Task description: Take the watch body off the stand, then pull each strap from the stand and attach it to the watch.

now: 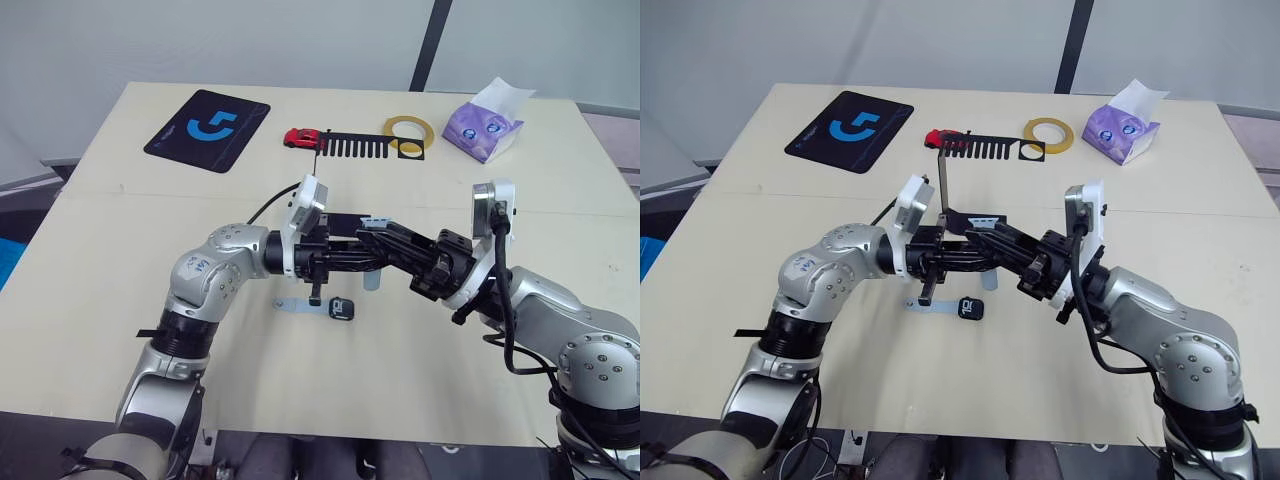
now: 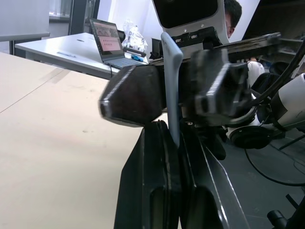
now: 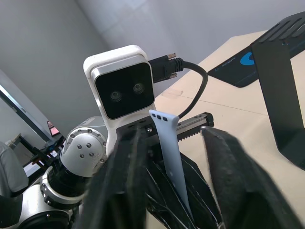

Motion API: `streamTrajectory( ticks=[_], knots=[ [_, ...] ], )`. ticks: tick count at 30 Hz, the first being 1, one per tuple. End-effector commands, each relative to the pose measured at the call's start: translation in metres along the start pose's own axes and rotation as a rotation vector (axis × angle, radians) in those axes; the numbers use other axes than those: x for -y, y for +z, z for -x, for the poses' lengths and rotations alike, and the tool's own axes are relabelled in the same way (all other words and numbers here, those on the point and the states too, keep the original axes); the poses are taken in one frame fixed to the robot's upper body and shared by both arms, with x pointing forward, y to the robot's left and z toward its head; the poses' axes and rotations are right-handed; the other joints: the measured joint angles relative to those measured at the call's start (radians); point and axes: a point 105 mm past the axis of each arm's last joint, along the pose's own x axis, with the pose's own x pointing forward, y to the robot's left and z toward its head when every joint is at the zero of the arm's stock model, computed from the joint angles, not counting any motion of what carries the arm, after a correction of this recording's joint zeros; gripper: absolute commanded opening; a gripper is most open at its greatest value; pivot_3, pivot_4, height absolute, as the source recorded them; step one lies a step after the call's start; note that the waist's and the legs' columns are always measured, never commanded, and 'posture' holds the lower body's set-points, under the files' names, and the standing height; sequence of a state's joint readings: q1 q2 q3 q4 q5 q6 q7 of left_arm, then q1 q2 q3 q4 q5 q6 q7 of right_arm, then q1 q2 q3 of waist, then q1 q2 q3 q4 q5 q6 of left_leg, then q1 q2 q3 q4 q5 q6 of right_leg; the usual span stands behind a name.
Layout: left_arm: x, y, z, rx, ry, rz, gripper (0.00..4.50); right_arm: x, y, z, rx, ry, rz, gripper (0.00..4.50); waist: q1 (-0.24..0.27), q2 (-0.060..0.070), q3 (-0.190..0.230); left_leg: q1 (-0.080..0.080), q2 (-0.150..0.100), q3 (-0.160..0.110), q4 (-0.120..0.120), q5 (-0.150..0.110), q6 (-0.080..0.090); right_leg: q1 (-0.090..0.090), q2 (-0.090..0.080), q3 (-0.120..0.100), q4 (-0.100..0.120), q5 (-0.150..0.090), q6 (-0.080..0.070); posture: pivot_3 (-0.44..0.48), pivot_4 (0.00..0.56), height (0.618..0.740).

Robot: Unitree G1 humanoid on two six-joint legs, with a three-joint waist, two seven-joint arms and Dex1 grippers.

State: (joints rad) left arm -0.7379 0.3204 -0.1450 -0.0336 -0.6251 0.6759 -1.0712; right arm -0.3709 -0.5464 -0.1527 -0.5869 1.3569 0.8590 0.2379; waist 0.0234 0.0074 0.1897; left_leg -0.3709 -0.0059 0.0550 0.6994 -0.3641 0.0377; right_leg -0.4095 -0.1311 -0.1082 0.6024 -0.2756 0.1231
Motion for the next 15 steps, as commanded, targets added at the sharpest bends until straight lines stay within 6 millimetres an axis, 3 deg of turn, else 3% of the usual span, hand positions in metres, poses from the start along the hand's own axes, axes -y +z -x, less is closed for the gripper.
streamTrajectory(
  ticks=[1, 15],
  knots=[
    [0.0040, 0.0123, -0.0041, 0.015, -0.019, -0.062, 0.00, -0.0072, 0.0030, -0.0007, -0.003, 0.032, 0.039, 0.06, 0.000, 0.000, 0.000, 0.000, 0.000, 0.000, 0.000, 0.000, 0.000, 0.000, 0.000, 0.000, 0.000, 0.000, 0.000, 0.000, 0.150, 0.738],
    [0.0047, 0.0128, -0.0051, 0.028, -0.014, -0.062, 0.00, -0.0092, 0.0043, -0.0019, 0.007, 0.041, 0.043, 0.06, 0.000, 0.000, 0.000, 0.000, 0.000, 0.000, 0.000, 0.000, 0.000, 0.000, 0.000, 0.000, 0.000, 0.000, 0.000, 0.000, 0.150, 0.738]
  ],
)
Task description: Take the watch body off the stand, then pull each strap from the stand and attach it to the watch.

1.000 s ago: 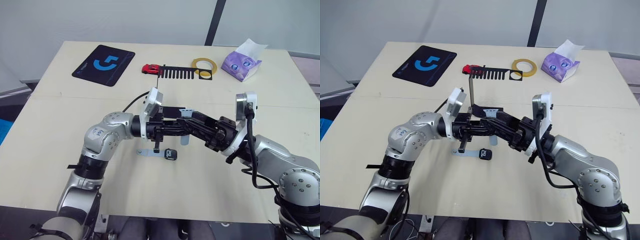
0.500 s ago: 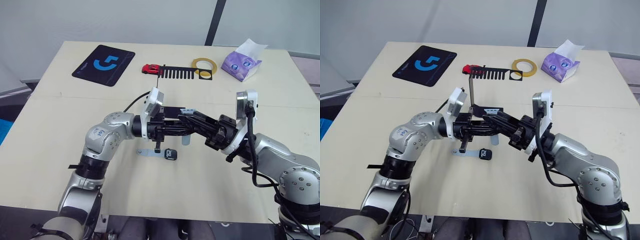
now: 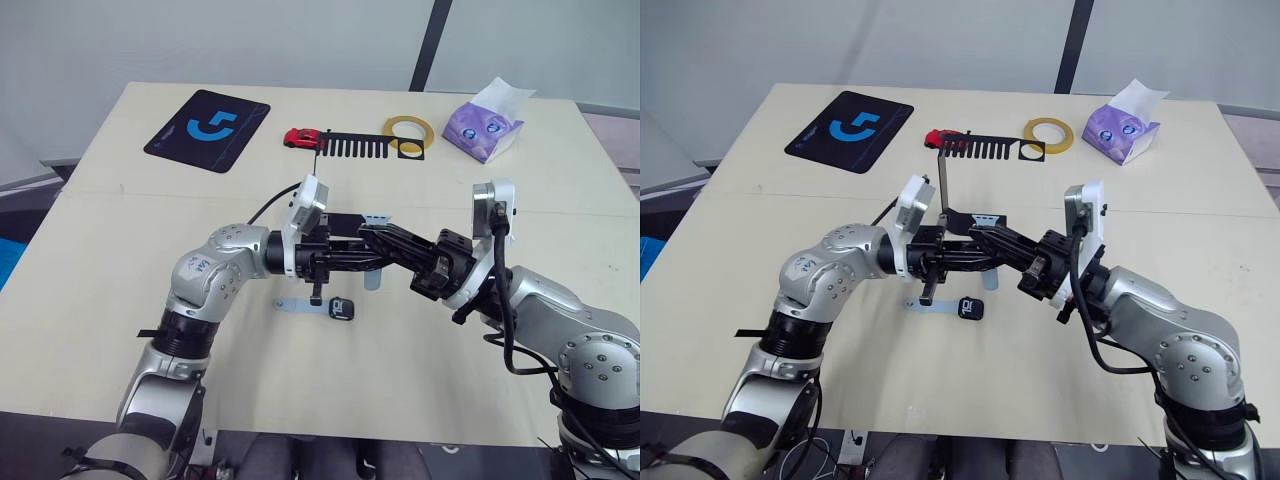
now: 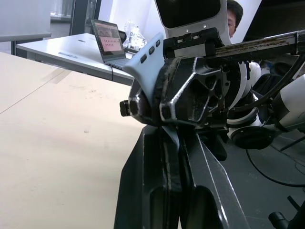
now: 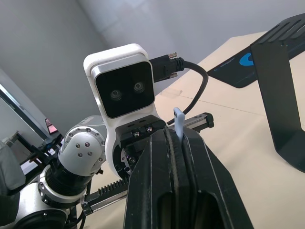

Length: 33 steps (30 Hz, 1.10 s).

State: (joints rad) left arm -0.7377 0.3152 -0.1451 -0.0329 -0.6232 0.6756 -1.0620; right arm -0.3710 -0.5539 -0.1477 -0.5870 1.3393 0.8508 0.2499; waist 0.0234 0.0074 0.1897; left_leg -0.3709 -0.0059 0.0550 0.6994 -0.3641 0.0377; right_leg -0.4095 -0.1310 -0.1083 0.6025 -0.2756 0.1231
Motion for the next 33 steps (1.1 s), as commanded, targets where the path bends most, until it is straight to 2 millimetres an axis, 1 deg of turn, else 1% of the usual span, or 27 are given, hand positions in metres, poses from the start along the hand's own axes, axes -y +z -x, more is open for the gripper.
streamTrajectory(
  ticks=[1, 8, 9, 11, 13, 27, 30, 33],
  knots=[
    [0.0053, 0.0131, -0.0043, 0.027, -0.021, -0.063, 0.00, -0.0103, 0.0050, -0.0022, 0.014, 0.045, 0.027, 0.06, 0.000, 0.000, 0.000, 0.000, 0.000, 0.000, 0.000, 0.000, 0.000, 0.000, 0.000, 0.000, 0.000, 0.000, 0.000, 0.000, 0.150, 0.738],
    [0.0037, 0.0152, -0.0054, 0.034, -0.017, -0.065, 0.00, -0.0105, 0.0067, -0.0028, 0.033, 0.041, 0.029, 0.06, 0.000, 0.000, 0.000, 0.000, 0.000, 0.000, 0.000, 0.000, 0.000, 0.000, 0.000, 0.000, 0.000, 0.000, 0.000, 0.000, 0.150, 0.738],
    [0.0037, 0.0154, -0.0054, 0.035, -0.017, -0.065, 0.00, -0.0108, 0.0066, -0.0027, 0.037, 0.044, 0.023, 0.72, 0.000, 0.000, 0.000, 0.000, 0.000, 0.000, 0.000, 0.000, 0.000, 0.000, 0.000, 0.000, 0.000, 0.000, 0.000, 0.000, 0.150, 0.738],
    [0.0038, 0.0156, -0.0052, 0.038, -0.017, -0.066, 0.00, -0.0114, 0.0061, -0.0022, 0.040, 0.047, 0.021, 1.39, 0.000, 0.000, 0.000, 0.000, 0.000, 0.000, 0.000, 0.000, 0.000, 0.000, 0.000, 0.000, 0.000, 0.000, 0.000, 0.000, 0.150, 0.738],
    [0.0038, 0.0157, -0.0048, 0.041, -0.017, -0.066, 0.00, -0.0129, 0.0055, -0.0013, 0.040, 0.056, 0.023, 2.23, 0.000, 0.000, 0.000, 0.000, 0.000, 0.000, 0.000, 0.000, 0.000, 0.000, 0.000, 0.000, 0.000, 0.000, 0.000, 0.000, 0.150, 0.738],
    [0.0020, 0.0157, -0.0036, 0.057, -0.011, -0.063, 0.00, -0.0129, 0.0067, 0.0013, 0.067, 0.067, 0.012, 2.23, 0.000, 0.000, 0.000, 0.000, 0.000, 0.000, 0.000, 0.000, 0.000, 0.000, 0.000, 0.000, 0.000, 0.000, 0.000, 0.000, 0.150, 0.738],
    [0.0016, 0.0155, -0.0037, 0.058, -0.010, -0.063, 0.00, -0.0133, 0.0065, 0.0011, 0.067, 0.069, 0.012, 1.43, 0.000, 0.000, 0.000, 0.000, 0.000, 0.000, 0.000, 0.000, 0.000, 0.000, 0.000, 0.000, 0.000, 0.000, 0.000, 0.000, 0.150, 0.738],
    [0.0012, 0.0154, -0.0041, 0.061, -0.011, -0.064, 0.00, -0.0136, 0.0064, 0.0009, 0.065, 0.069, 0.016, 0.14, 0.000, 0.000, 0.000, 0.000, 0.000, 0.000, 0.000, 0.000, 0.000, 0.000, 0.000, 0.000, 0.000, 0.000, 0.000, 0.000, 0.150, 0.738]
  ],
)
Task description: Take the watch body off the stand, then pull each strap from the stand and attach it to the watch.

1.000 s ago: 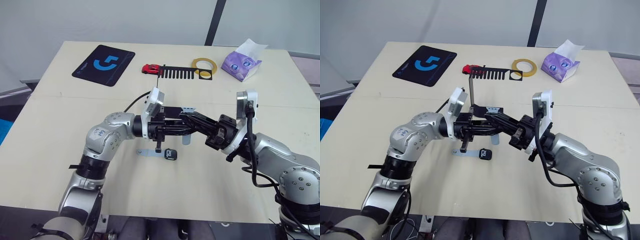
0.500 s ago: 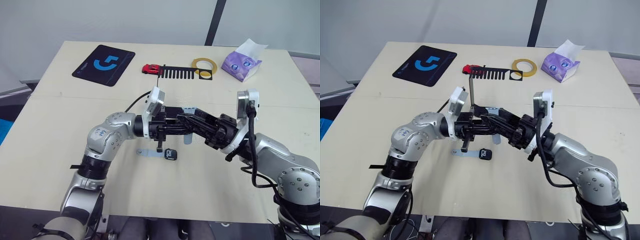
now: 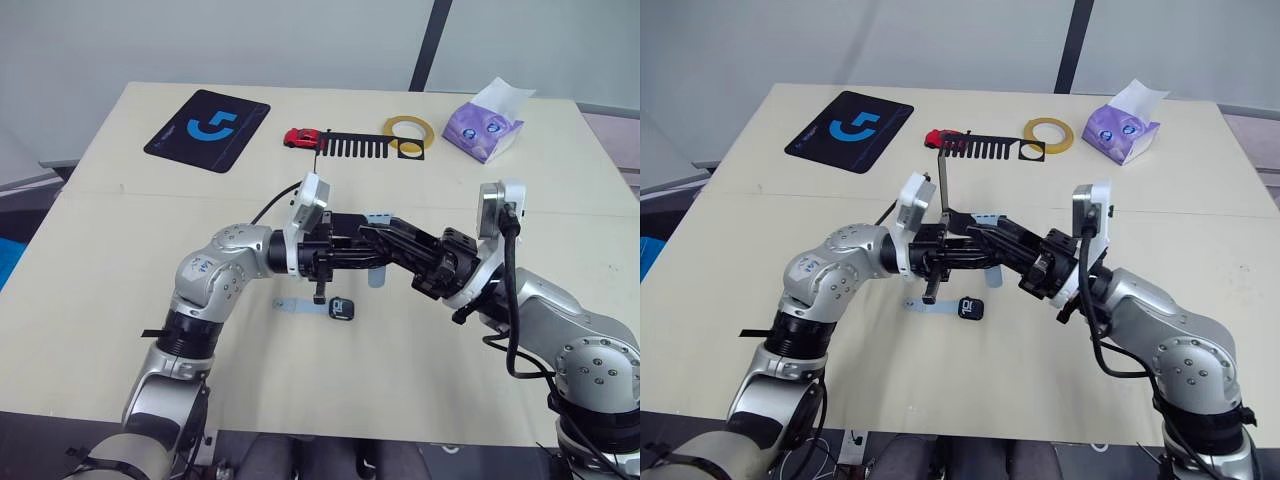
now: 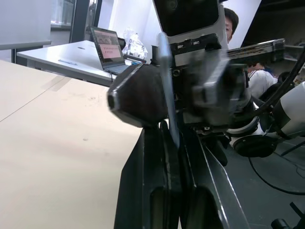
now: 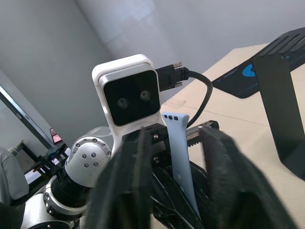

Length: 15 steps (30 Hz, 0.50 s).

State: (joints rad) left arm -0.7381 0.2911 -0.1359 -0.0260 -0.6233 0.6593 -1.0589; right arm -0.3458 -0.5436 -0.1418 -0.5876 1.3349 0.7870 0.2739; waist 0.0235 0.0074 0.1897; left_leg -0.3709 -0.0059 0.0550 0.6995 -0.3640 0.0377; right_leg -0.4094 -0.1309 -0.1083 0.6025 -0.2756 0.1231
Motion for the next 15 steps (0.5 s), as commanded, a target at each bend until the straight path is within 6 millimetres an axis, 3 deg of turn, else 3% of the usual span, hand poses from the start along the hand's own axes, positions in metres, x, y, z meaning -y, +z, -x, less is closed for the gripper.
streamTrajectory(
  ticks=[1, 15],
  knots=[
    [0.0014, 0.0126, -0.0017, 0.031, -0.008, -0.055, 0.00, -0.0127, 0.0034, -0.0011, 0.009, 0.055, 0.024, 0.05, 0.000, 0.000, 0.000, 0.000, 0.000, 0.000, 0.000, 0.000, 0.000, 0.000, 0.000, 0.000, 0.000, 0.000, 0.000, 0.000, 0.150, 0.738],
    [0.0010, 0.0125, -0.0032, 0.034, -0.011, -0.053, 0.00, -0.0147, 0.0047, -0.0028, 0.017, 0.059, 0.035, 0.05, 0.000, 0.000, 0.000, 0.000, 0.000, 0.000, 0.000, 0.000, 0.000, 0.000, 0.000, 0.000, 0.000, 0.000, 0.000, 0.000, 0.150, 0.738]
  ],
)
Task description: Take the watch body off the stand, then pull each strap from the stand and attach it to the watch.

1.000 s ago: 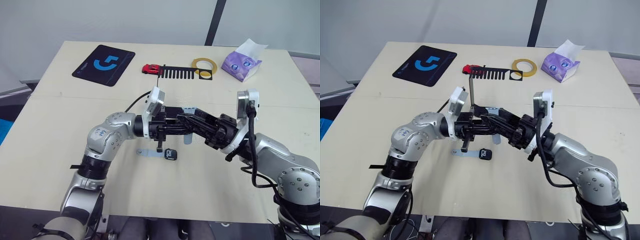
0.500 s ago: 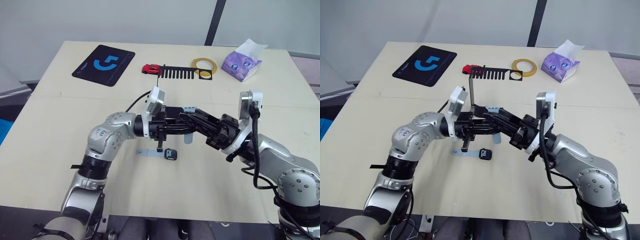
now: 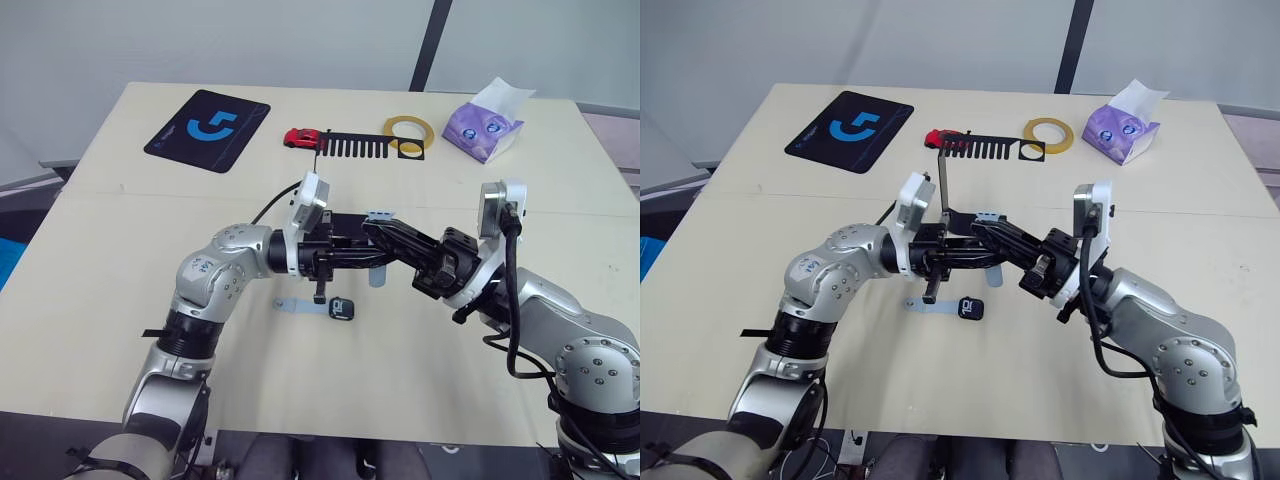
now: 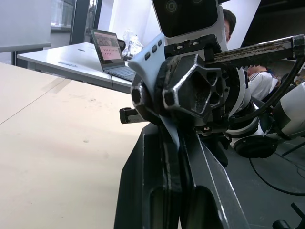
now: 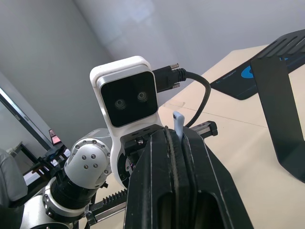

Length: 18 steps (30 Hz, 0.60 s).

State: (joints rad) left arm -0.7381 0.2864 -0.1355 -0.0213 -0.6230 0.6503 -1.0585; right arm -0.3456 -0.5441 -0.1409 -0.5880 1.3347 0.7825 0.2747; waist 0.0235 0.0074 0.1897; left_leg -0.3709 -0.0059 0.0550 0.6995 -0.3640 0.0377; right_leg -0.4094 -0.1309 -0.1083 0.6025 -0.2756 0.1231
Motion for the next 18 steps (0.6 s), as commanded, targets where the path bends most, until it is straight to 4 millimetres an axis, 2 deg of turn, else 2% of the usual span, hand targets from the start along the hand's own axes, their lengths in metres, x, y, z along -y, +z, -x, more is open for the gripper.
streamTrajectory(
  ticks=[1, 3, 5, 6, 10, 14, 18],
  knots=[
    [0.001, 0.012, -0.003, 0.026, -0.010, -0.048, 0.00, -0.015, 0.004, -0.003, 0.014, 0.059, 0.035, 0.05, 0.000, 0.000, 0.000, 0.000, 0.000, 0.000, 0.000, 0.000, 0.000, 0.000, 0.000, 0.000, 0.000, 0.000, 0.000, 0.000, 0.150, 0.738],
    [0.003, 0.012, -0.001, 0.027, -0.024, -0.010, 0.00, -0.015, 0.005, -0.003, 0.014, 0.056, 0.043, 0.05, 0.000, 0.000, 0.000, 0.000, 0.000, 0.000, 0.000, 0.000, 0.000, 0.000, 0.000, 0.000, 0.000, 0.000, 0.000, 0.000, 0.150, 0.738],
    [0.006, 0.010, 0.004, 0.006, -0.035, -0.009, 0.74, -0.015, 0.006, -0.002, 0.008, 0.044, 0.065, 0.00, 0.000, 0.000, 0.000, 0.000, 0.000, 0.000, 0.000, 0.000, 0.000, 0.000, 0.000, 0.000, 0.000, 0.000, 0.000, 0.000, 0.150, 0.738],
    [0.008, 0.009, 0.008, -0.017, -0.038, -0.018, 0.97, -0.014, 0.007, -0.001, 0.001, 0.033, 0.084, 0.00, 0.000, 0.000, 0.000, 0.000, 0.000, 0.000, 0.000, 0.000, 0.000, 0.000, 0.000, 0.000, 0.000, 0.000, 0.000, 0.000, 0.150, 0.738],
    [0.009, 0.002, 0.027, -0.125, -0.021, -0.041, 2.78, -0.011, 0.008, 0.004, -0.066, -0.021, 0.202, 0.00, -0.003, 0.000, 0.000, 0.000, 0.000, 0.000, 0.000, 0.000, 0.000, 0.000, 0.000, 0.000, 0.000, 0.000, 0.000, 0.000, 0.150, 0.738],
    [0.003, -0.022, 0.056, -0.362, 0.022, -0.139, 4.48, -0.006, 0.002, 0.029, -0.268, -0.138, 0.509, 0.00, 0.003, 0.000, 0.000, 0.000, 0.000, 0.001, 0.000, 0.000, 0.000, -0.001, 0.000, 0.000, 0.000, 0.000, 0.000, 0.000, 0.150, 0.738],
    [-0.003, -0.053, 0.065, -0.519, 0.049, -0.187, 4.48, -0.005, -0.010, 0.050, -0.456, -0.176, 0.766, 0.00, 0.008, 0.000, 0.000, -0.001, -0.001, 0.000, -0.001, 0.000, 0.001, 0.000, 0.000, 0.000, -0.002, 0.000, 0.000, 0.000, 0.150, 0.738]
  ],
)
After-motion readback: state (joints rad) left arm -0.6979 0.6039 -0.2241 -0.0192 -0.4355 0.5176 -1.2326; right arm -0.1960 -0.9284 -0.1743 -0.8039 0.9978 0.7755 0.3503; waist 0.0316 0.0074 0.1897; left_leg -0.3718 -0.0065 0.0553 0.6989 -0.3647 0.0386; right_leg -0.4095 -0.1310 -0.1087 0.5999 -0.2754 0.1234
